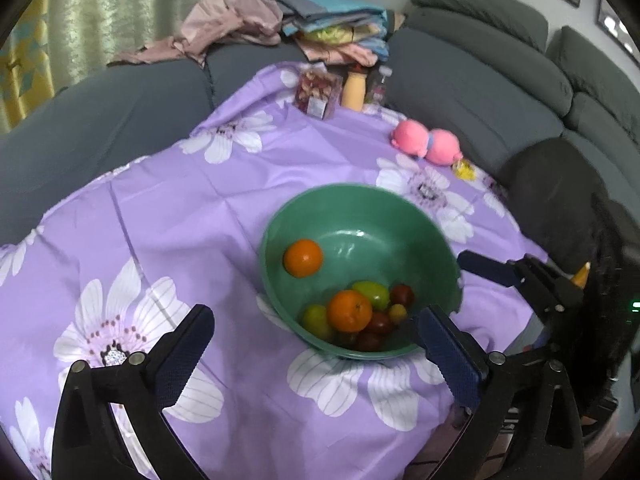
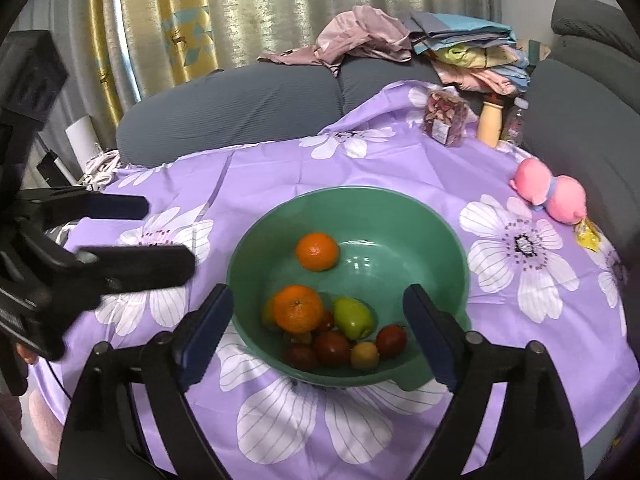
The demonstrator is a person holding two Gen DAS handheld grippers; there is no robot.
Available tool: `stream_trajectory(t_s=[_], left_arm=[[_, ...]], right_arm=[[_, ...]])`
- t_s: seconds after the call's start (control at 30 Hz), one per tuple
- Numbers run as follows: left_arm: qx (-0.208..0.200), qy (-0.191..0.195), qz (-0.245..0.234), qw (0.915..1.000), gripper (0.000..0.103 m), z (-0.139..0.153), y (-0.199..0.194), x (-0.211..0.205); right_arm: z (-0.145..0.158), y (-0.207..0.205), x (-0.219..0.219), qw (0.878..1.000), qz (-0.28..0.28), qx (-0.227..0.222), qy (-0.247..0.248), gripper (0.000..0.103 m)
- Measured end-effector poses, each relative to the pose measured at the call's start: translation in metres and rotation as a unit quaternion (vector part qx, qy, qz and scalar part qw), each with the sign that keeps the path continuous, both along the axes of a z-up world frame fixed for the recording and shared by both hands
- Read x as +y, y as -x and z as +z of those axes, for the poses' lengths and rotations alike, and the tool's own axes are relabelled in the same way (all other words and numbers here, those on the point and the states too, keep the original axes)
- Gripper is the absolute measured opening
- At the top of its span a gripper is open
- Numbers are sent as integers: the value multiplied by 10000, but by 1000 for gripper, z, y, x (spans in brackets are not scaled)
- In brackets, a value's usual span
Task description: Organize fruits
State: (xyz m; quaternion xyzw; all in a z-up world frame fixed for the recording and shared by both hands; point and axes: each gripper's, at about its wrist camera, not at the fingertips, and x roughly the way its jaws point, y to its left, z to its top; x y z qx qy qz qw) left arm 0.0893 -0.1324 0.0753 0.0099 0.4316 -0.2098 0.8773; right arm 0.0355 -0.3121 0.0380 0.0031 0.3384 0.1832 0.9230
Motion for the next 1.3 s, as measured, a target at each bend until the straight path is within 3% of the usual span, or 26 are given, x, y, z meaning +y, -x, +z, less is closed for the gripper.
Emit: stream_trajectory(t_s=[0.13, 0.23, 0.4, 0.7, 0.83, 1.3], left_arm=[[-22, 194, 73, 9998, 102, 8, 6, 6], [-28, -10, 177, 9998, 102, 7, 10, 4], [74, -38, 352, 9993, 102, 3, 9, 7], [59, -804, 290, 9963, 102, -3, 8, -7], [-2, -1312, 337, 9908, 102, -7, 6, -12], [-5, -1608, 140, 9869, 102, -17, -4, -39]], right_arm=[[4, 5, -3, 9999, -119, -13, 55, 88], [6, 8, -4, 9998, -151, -34, 83, 89], [8, 14, -5, 9997, -189, -38, 156, 90], [14, 17, -19, 9992, -368, -59, 143, 93], [17, 16, -24, 9990, -423, -55, 119, 96], [14, 7, -37, 9980, -614, -3, 119, 97]])
